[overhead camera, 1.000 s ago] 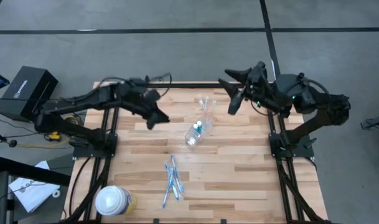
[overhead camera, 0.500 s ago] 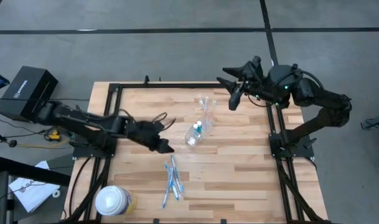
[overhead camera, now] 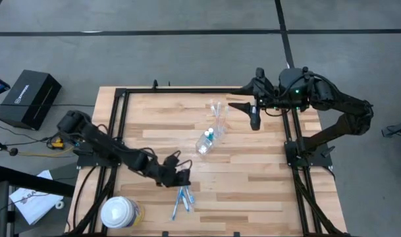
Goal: Pick & Place toothbrushing station
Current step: Put the left blue toothbrush into the left section of the transparent organizer
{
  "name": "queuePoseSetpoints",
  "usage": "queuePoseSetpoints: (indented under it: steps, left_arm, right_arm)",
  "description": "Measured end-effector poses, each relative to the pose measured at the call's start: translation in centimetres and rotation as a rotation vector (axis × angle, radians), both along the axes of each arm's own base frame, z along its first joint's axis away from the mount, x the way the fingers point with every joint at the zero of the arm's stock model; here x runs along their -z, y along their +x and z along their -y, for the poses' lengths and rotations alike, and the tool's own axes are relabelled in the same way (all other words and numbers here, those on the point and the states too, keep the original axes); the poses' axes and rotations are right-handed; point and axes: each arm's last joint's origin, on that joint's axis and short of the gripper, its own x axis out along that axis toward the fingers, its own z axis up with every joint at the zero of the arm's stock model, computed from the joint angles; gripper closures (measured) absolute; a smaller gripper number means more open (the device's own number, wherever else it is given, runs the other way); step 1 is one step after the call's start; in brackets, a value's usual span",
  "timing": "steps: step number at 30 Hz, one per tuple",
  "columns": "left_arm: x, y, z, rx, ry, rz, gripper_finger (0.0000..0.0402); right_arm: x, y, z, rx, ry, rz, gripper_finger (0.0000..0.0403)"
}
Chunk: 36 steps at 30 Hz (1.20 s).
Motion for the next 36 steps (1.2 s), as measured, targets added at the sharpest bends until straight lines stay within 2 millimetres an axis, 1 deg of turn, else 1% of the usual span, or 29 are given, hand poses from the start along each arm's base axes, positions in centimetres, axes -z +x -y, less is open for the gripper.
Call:
queuePoseSetpoints:
  steps: [4, 9, 13, 16, 20, 25, 31, 36]
  left_arm:
    - [1.1, 0.9, 0.1, 0.005, -0.001, -0.038, 0.0246]
    - [2.2, 1.3, -0.2, -0.002, 0.010, -0.083, 0.0247]
    - [3.4, 1.6, 0.2, 0.015, 0.008, -0.118, 0.0256]
    - [3.2, 2.2, 0.5, 0.051, -0.008, -0.048, 0.0265]
    - [2.6, 2.8, 0.4, 0.090, 0.023, 0.043, 0.0276]
    - [2.5, 3.1, -0.2, 0.087, 0.011, 0.043, 0.0282]
    - [2.7, 3.4, -1.0, 0.125, -0.049, 0.018, 0.0282]
    - [2.9, 3.4, -1.3, 0.139, -0.071, 0.002, 0.0286]
  right_arm:
    - [0.0, 0.0, 0.0, 0.002, -0.001, 0.003, 0.0227]
    - [-0.1, 0.0, 0.7, 0.027, -0.002, 0.014, 0.0226]
    - [-0.1, 0.0, 1.2, 0.041, 0.009, 0.017, 0.0226]
    - [-0.1, 0.0, 1.4, 0.019, 0.022, 0.017, 0.0228]
    - [-0.1, 0.0, 1.6, 0.000, 0.023, 0.017, 0.0231]
    - [-0.2, 0.0, 2.0, 0.002, 0.028, 0.025, 0.0231]
    - [-1.2, -0.3, 2.3, -0.010, 0.022, 0.122, 0.0230]
    - [-1.6, -0.5, 2.8, -0.016, 0.019, 0.155, 0.0234]
